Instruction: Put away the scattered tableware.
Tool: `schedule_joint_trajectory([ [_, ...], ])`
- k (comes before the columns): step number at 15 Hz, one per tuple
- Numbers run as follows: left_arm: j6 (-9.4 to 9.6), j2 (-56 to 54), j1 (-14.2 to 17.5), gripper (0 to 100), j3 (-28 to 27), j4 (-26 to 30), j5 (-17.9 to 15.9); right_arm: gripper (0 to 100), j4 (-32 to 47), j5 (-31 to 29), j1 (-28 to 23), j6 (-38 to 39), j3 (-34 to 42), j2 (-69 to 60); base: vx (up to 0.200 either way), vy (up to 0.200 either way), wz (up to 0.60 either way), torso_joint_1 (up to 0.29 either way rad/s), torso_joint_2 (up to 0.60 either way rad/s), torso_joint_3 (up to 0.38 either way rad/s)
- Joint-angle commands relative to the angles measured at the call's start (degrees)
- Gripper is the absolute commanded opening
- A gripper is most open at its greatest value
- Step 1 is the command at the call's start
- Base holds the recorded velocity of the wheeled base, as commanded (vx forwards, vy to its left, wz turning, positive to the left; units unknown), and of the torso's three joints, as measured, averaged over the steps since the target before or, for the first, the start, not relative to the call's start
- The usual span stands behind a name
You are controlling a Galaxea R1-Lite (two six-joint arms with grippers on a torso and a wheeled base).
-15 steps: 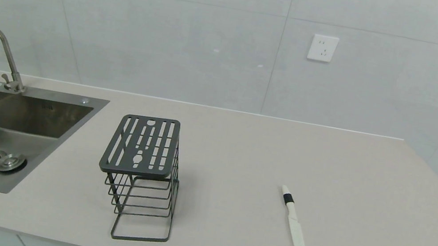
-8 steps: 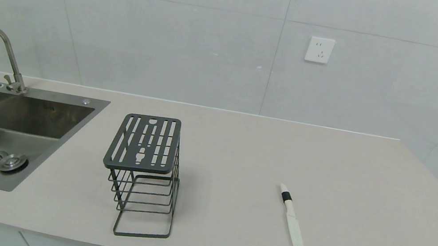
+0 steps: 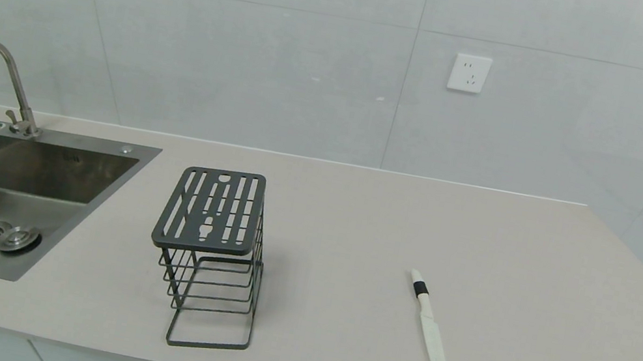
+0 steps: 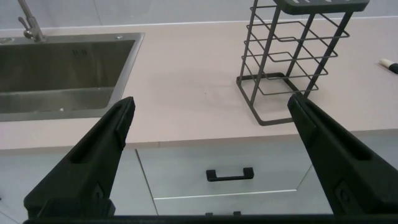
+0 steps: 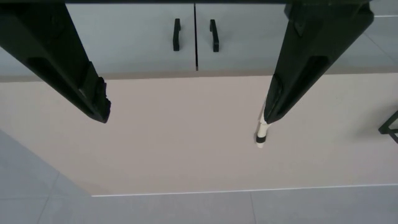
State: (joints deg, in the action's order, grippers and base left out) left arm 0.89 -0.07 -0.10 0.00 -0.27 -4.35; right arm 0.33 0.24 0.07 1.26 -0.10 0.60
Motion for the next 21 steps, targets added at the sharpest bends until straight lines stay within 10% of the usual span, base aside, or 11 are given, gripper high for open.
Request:
schedule_joint_trajectory([
  [1, -0.10, 0.1, 0.0, 100, 0.0, 0.0, 0.0, 100, 0.0, 0.0, 0.0, 0.1, 0.0, 0.0, 0.000, 0.000, 0.00, 0.000, 0.00, 0.000],
  [21, -0.27, 0.1, 0.0, 100, 0.0, 0.0, 0.0, 100, 0.0, 0.0, 0.0, 0.0, 0.0, 0.0, 0.000, -0.030, 0.00, 0.006, 0.00, 0.003],
])
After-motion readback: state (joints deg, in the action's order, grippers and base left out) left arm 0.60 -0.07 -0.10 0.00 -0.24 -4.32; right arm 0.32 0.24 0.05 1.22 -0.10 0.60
